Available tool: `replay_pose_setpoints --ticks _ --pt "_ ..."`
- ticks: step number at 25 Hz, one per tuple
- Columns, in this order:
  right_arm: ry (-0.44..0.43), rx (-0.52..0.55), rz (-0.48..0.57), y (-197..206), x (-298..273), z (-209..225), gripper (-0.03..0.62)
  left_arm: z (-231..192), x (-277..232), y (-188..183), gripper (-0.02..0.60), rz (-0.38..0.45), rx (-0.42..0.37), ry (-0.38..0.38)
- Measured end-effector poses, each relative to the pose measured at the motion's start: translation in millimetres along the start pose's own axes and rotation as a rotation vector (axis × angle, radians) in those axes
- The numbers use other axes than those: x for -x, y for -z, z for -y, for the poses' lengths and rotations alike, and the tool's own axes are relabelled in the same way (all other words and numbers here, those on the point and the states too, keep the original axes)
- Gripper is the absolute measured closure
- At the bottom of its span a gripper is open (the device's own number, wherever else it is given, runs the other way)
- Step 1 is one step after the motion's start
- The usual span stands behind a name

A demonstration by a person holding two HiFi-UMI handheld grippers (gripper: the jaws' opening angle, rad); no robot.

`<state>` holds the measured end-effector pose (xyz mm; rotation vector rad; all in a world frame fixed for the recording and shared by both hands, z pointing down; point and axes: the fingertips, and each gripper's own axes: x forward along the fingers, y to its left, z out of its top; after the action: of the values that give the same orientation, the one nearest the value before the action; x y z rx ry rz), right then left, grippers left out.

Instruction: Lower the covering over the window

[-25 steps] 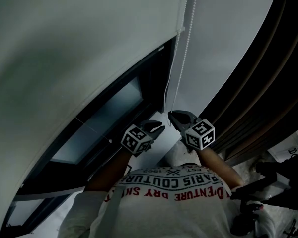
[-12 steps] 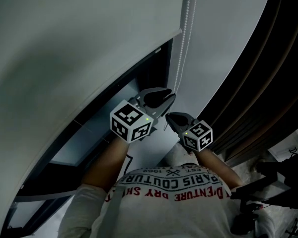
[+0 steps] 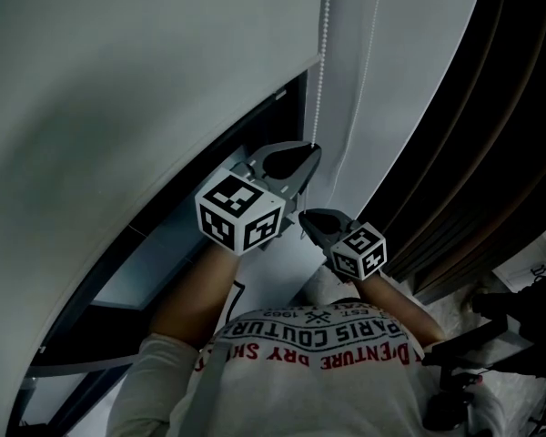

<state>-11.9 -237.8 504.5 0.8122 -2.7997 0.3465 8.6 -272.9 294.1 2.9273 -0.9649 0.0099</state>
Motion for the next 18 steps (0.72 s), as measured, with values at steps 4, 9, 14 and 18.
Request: replay_pose_setpoints --ticks 4,9,14,18 --pt "0.001 -0.003 0.000 0 1 0 0.586 1 3 0 0.575 0.010 -0.022 0.000" --pt "-0.006 -0.010 0.007 -1 1 -3 0.586 2 6 -2 0.575 0.026 -0.033 -0.003" --pt "-0.011 -0.029 -0.036 14 1 -4 0.586 0 7 14 0.575 -0.011 -0.038 -0.021" --pt "-0.021 -0.083 -0.076 39 0 -6 0.586 -7 8 40 0.575 -0.045 -0.024 -0.049"
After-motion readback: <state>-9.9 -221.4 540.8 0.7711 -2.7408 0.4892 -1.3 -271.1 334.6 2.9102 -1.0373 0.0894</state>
